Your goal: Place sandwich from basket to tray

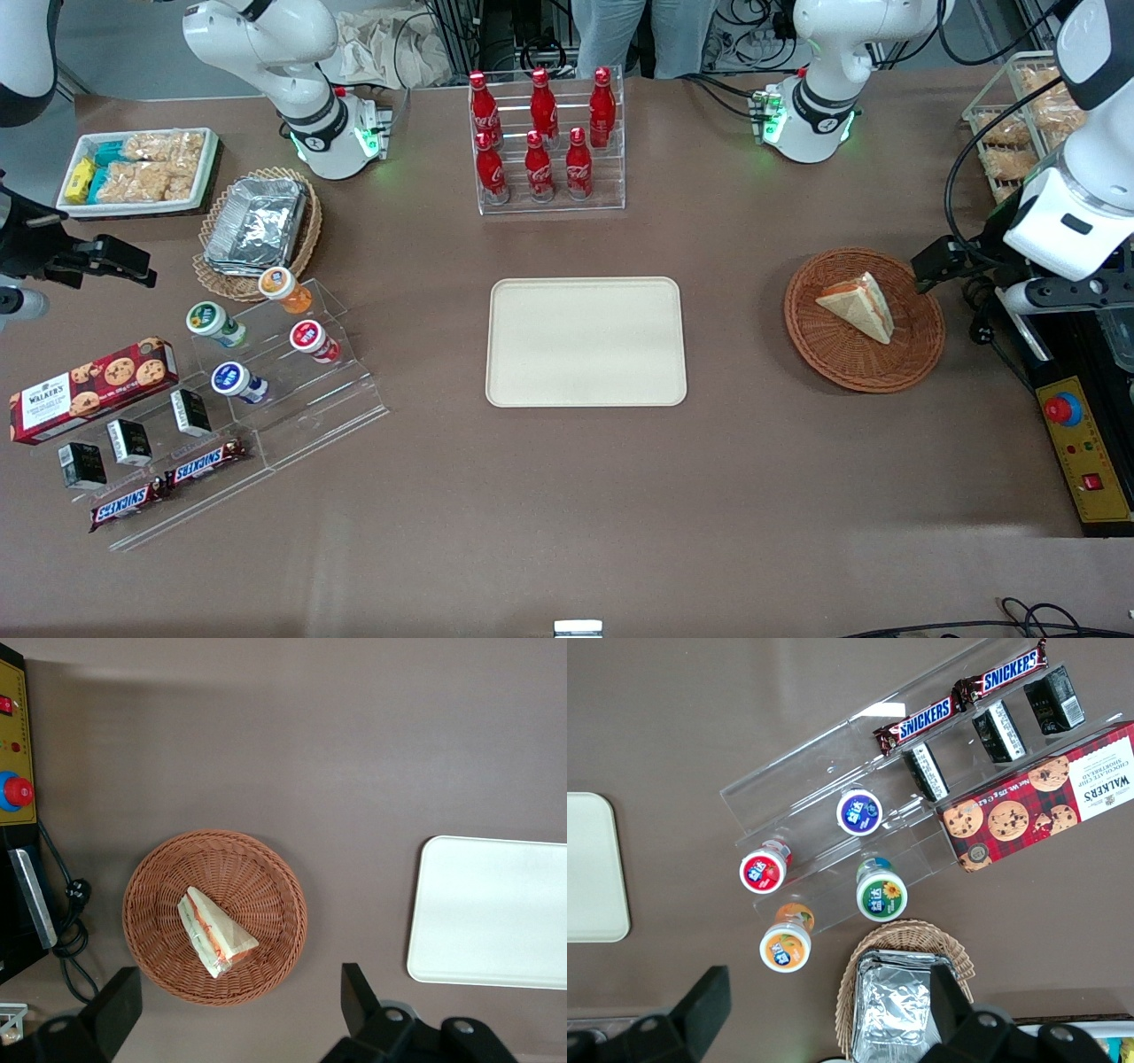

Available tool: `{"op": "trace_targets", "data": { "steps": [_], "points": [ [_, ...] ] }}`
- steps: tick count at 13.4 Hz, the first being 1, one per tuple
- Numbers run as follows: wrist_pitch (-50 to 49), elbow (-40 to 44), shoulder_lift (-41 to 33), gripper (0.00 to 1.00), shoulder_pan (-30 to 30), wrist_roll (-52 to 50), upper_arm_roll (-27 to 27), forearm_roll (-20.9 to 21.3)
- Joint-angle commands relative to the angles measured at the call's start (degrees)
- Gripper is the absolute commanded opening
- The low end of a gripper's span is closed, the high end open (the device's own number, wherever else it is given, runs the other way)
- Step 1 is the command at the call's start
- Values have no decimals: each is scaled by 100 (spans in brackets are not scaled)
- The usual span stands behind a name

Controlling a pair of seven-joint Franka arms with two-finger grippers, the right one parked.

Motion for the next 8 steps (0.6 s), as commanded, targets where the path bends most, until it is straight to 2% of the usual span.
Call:
{"op": "trace_targets", "data": {
  "steps": [1, 8],
  "points": [
    [-76, -39, -80, 100, 1, -136, -9, 64],
    [-128, -48, -80, 100, 10, -462, 0, 82]
  ]
}}
